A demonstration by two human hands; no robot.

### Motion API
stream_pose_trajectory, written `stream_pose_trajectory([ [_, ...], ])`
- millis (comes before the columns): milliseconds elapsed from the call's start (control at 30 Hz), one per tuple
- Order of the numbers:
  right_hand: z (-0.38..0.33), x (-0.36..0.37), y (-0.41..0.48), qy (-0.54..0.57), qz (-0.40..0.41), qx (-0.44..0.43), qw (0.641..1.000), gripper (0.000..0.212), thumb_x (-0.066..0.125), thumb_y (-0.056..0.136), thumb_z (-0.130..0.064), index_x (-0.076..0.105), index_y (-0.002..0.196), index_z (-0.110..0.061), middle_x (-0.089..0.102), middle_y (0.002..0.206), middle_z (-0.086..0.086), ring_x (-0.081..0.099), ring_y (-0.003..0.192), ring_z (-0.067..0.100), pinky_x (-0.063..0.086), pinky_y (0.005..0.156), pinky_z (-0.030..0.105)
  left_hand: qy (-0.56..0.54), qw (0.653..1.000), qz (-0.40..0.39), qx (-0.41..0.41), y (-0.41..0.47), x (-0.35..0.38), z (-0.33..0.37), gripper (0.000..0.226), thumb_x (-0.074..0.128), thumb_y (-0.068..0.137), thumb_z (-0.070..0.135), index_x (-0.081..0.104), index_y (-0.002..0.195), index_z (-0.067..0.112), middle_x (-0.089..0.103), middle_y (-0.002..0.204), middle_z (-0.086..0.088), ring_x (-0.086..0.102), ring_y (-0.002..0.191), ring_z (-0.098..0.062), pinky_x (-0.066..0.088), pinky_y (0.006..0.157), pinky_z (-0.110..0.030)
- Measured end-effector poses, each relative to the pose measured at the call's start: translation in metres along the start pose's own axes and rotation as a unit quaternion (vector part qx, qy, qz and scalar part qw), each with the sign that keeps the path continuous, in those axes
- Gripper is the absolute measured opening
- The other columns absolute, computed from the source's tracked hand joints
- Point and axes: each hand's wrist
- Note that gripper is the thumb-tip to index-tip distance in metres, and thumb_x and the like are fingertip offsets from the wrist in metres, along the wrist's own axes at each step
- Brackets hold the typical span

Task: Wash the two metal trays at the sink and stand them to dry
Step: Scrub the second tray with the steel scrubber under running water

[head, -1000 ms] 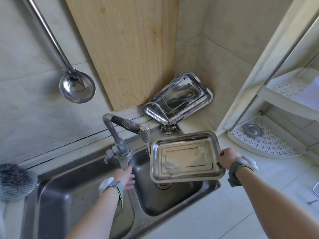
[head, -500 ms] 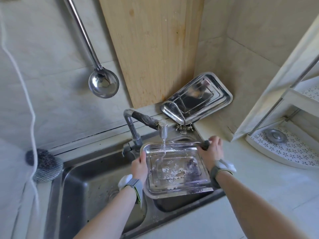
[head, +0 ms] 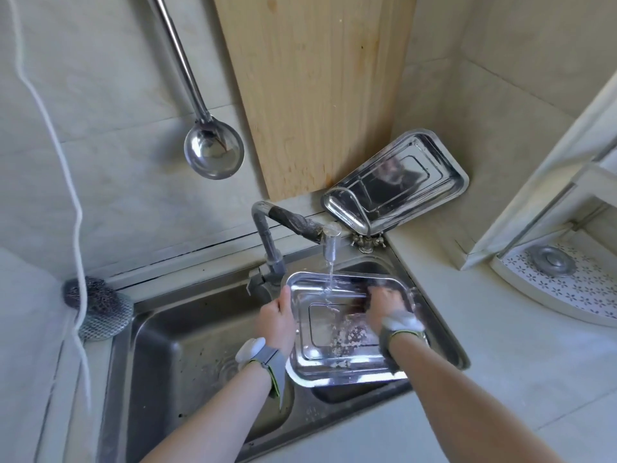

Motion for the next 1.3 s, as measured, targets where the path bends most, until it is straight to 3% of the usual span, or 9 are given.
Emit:
stream_pose_trajectory([
  [167,-0.04,0.034,-0.016,0.063,-0.031,-0.292,0.954,0.055,0.049,0.092,-0.002,0.047,0.139,-0.03,0.047,0.146,-0.007,0.06,0.113,0.027,0.05,0.098,0.038,0.031,0.999,0.019,0.015,0.019,-0.006,0.008,0.059,0.037,0.099,0.046,0.039,0.051,0.011,0.042,0.053,-0.007,0.041,0.056,-0.027,0.031,0.059,-0.03],
  [300,0.035,0.012,0.024,0.049,0.03,0.013,0.998,0.054,0.042,0.09,-0.006,0.048,0.132,-0.039,0.066,0.116,0.011,0.065,0.097,0.03,0.053,0.091,0.045,0.021,0.999,0.021,0.039,0.017,-0.02,0.009,0.059,0.04,0.099,0.041,0.032,0.048,0.012,0.037,0.048,-0.004,0.035,0.047,-0.018,0.025,0.049,-0.028],
  [367,0.017,0.012,0.019,0.09,0.062,0.043,0.993,0.052,0.041,0.088,-0.008,0.05,0.129,-0.038,0.067,0.112,0.009,0.065,0.098,0.03,0.051,0.092,0.049,0.021,0.999,0.007,0.04,0.01,-0.012,0.014,0.059,0.041,0.099,0.042,0.032,0.048,0.013,0.037,0.048,-0.003,0.036,0.046,-0.017,0.025,0.048,-0.029],
  [533,-0.06,0.029,-0.027,0.143,-0.037,-0.294,0.944,0.052,0.059,0.086,-0.005,0.057,0.132,-0.028,0.058,0.135,-0.005,0.058,0.117,0.018,0.041,0.105,0.022,0.01,1.0,0.013,-0.006,0.014,-0.005,0.009,0.061,0.039,0.098,0.047,0.03,0.05,0.011,0.038,0.051,-0.007,0.035,0.052,-0.024,0.028,0.054,-0.032],
  [733,0.006,-0.005,0.009,0.07,0.057,0.024,0.996,0.038,0.054,0.092,-0.017,0.058,0.129,-0.027,0.066,0.117,0.011,0.064,0.101,0.029,0.052,0.084,0.031,-0.008,1.0,0.014,0.01,0.006,-0.009,0.002,0.059,0.039,0.098,0.044,0.025,0.051,0.012,0.03,0.048,-0.004,0.029,0.047,-0.018,0.019,0.05,-0.029],
  [867,-0.064,0.019,-0.036,0.125,-0.029,-0.249,0.96,0.044,0.063,0.089,-0.019,0.057,0.132,-0.028,0.064,0.128,-0.002,0.061,0.112,0.02,0.044,0.091,0.02,0.003,1.0,0.016,0.011,0.013,-0.005,0.006,0.061,0.04,0.098,0.044,0.022,0.049,0.013,0.027,0.047,-0.004,0.028,0.049,-0.022,0.022,0.053,-0.033],
  [933,-0.049,0.019,-0.027,0.104,-0.045,-0.259,0.959,0.046,0.065,0.089,-0.018,0.057,0.133,-0.027,0.062,0.131,-0.003,0.062,0.111,0.02,0.046,0.099,0.025,-0.019,1.0,0.021,-0.007,0.017,-0.01,0.001,0.06,0.039,0.098,0.046,0.022,0.052,0.012,0.027,0.05,-0.005,0.026,0.052,-0.021,0.021,0.053,-0.032],
  [1067,0.015,-0.011,0.012,0.066,0.044,0.043,0.996,0.042,0.059,0.092,-0.021,0.052,0.133,-0.022,0.065,0.117,0.011,0.064,0.101,0.03,0.052,0.09,0.04,-0.044,0.999,0.018,-0.013,0.011,-0.014,-0.006,0.059,0.04,0.098,0.044,0.022,0.051,0.013,0.025,0.05,-0.006,0.025,0.052,-0.019,0.021,0.055,-0.029],
  [1300,-0.067,0.011,-0.046,0.081,-0.059,-0.361,0.927,0.042,0.064,0.088,-0.014,0.061,0.128,-0.025,0.062,0.131,-0.003,0.062,0.109,0.016,0.044,0.098,0.022,-0.057,0.998,0.029,-0.026,0.02,-0.01,0.006,0.06,0.042,0.098,0.045,0.026,0.05,0.012,0.031,0.052,-0.006,0.028,0.053,-0.021,0.025,0.059,-0.032],
])
Point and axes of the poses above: each hand's wrist, its own y-axis towards the middle knuckle, its own x-axis out of the palm, z = x × y
